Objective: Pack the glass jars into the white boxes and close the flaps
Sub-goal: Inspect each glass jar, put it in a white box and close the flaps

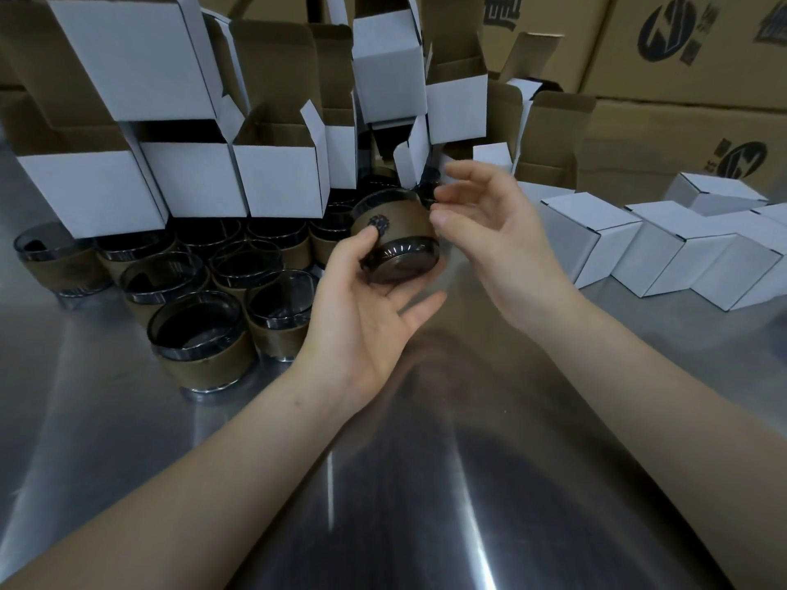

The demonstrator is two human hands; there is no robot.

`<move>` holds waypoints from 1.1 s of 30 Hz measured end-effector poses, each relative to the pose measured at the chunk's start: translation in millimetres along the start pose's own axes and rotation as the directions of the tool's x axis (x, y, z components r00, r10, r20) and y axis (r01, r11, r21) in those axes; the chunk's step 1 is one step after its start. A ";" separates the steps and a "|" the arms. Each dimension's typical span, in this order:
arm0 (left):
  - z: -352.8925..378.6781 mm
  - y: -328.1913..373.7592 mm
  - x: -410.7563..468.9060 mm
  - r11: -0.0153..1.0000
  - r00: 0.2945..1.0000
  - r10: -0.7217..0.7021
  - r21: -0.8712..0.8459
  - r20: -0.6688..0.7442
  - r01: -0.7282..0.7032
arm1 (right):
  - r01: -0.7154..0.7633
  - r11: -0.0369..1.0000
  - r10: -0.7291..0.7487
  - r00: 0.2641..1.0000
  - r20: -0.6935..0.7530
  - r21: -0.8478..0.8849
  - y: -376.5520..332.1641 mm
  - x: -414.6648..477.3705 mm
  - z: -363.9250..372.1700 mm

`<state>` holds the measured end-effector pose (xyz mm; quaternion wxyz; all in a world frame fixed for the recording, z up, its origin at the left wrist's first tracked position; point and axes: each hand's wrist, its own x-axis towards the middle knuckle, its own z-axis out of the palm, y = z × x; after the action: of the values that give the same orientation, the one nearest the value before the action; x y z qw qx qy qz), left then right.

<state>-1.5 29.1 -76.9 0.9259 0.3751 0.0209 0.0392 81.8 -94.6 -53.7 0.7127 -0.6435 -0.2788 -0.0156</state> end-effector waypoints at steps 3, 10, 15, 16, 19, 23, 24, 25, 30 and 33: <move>-0.9 0.0 -0.4 1.000 0.999 -0.008 0.014 0.045 0.007 | -0.224 0.972 0.214 0.970 0.120 0.075 3.5 3.7 -4.2; 0.1 2.0 0.8 0.992 1.000 -0.001 0.129 -0.002 0.001 | -0.392 0.914 0.327 0.863 0.386 0.104 5.1 5.1 -7.8; -2.5 2.7 2.5 0.991 0.998 0.027 0.134 -0.053 -0.020 | -0.358 0.922 0.279 0.879 0.387 0.147 4.5 3.1 -12.3; -3.2 2.3 3.1 0.989 0.998 0.031 0.148 -0.063 -0.021 | -0.344 0.925 0.269 0.892 0.363 0.159 4.7 2.8 -11.5; -4.0 0.0 4.5 0.979 0.994 0.055 0.201 -0.091 -0.035 | -0.270 0.953 0.233 0.943 0.238 0.137 4.7 1.9 -6.9; -1.9 -2.1 2.7 0.959 0.993 0.085 0.276 -0.087 -0.058 | -0.131 0.989 0.135 0.989 0.052 -0.075 5.5 -1.9 -0.5; -0.8 -2.9 2.0 0.951 0.993 0.092 0.303 -0.073 -0.066 | -0.102 0.989 0.106 0.994 0.028 -0.108 6.0 -3.3 1.3; 0.6 -3.6 1.7 0.946 0.993 0.096 0.315 -0.069 -0.070 | -0.078 0.988 0.081 0.997 0.016 -0.133 6.7 -4.5 2.9; -1.1 -5.0 1.7 0.962 0.987 0.119 0.258 -0.107 -0.088 | -0.018 0.966 0.012 1.000 -0.026 -0.258 7.2 -8.2 7.0; -2.5 -4.7 1.7 0.957 0.992 0.107 0.277 -0.073 -0.083 | 0.033 0.897 -0.040 0.999 -0.007 -0.441 5.9 -9.3 8.6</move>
<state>0.3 27.6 -82.0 0.8606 0.4976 0.0482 0.0968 72.9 -88.8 -62.8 0.5505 -0.7825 -0.2743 -0.0967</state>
